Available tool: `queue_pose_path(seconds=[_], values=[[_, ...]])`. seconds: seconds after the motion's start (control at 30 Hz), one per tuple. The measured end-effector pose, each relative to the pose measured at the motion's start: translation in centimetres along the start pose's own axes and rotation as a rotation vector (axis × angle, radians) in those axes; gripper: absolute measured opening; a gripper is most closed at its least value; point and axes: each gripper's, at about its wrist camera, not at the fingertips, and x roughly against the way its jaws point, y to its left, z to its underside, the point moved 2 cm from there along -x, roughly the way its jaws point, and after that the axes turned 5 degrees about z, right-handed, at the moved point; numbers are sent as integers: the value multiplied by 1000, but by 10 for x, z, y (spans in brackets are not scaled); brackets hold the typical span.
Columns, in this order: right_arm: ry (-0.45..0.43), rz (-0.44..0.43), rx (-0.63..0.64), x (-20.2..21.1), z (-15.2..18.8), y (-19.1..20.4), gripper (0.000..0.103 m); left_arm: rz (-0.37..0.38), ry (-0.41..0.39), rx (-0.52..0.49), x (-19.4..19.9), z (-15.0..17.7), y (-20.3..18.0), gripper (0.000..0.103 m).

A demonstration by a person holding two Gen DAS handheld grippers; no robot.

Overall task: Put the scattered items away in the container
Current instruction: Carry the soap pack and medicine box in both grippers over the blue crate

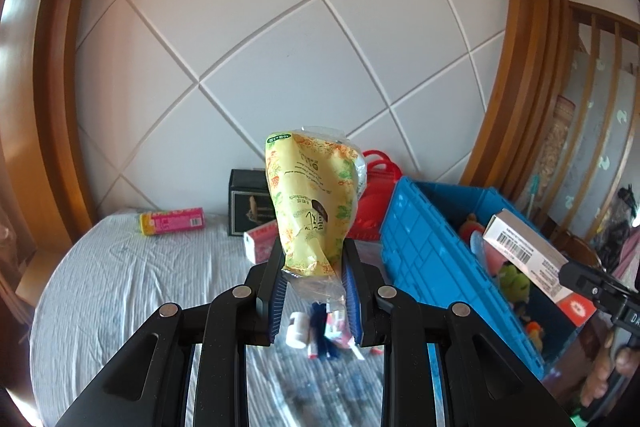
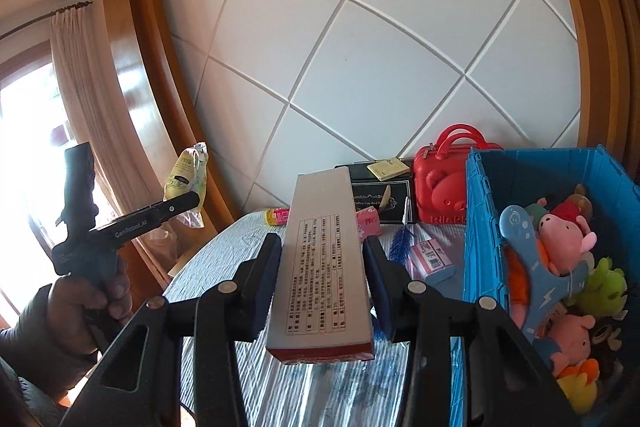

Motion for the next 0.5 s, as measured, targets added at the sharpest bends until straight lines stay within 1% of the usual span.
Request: queue_pose_path(seconds=[0.27, 0.5], values=[[-46, 46, -33, 34, -6, -47, 41, 64, -1, -60, -24, -14, -64, 25], [-56, 108, -80, 54, 3, -101, 41, 116, 13, -99, -48, -19, -117, 24]])
